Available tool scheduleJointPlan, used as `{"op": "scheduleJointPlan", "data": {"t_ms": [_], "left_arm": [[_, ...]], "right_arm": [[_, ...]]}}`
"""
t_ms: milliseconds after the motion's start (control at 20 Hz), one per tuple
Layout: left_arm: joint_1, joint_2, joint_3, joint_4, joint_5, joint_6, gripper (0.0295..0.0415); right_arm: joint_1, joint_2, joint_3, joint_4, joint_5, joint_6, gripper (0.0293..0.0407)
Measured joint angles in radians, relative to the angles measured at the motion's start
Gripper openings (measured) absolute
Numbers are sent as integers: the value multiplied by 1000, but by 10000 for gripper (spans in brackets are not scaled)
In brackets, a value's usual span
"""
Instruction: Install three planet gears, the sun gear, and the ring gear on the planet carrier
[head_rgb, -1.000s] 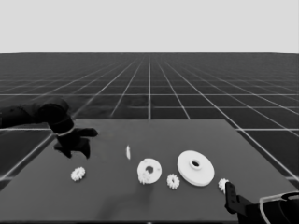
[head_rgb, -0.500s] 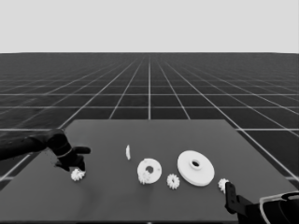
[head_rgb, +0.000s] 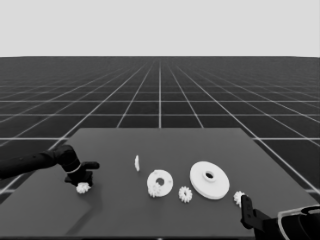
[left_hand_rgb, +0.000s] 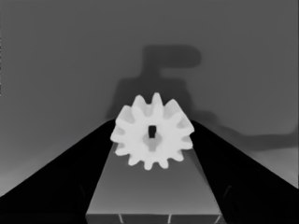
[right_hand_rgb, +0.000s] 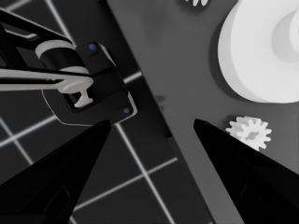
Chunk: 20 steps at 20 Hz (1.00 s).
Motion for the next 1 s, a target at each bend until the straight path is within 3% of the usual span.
{"op": "scheduleJointPlan", "data": {"t_ms": [350,450,550,850,900,1000], "left_arm": [[0,0,0,0,0,0,312],[-254,-111,203,-172,214,-48,313],[-380,-109,195,-255,288,-43,313],[-437,-97,172,-296,326,-36,313],[-436,45,258,-303,317,-423,313],[-434,562,63,-305,307,-626,312]], "right_arm": [[0,0,0,0,0,0,385],[0,0,0,0,0,0,385],[0,0,0,0,0,0,385],[0,0,0,0,0,0,385],[0,0,0,0,0,0,385],[0,0,0,0,0,0,385]]}}
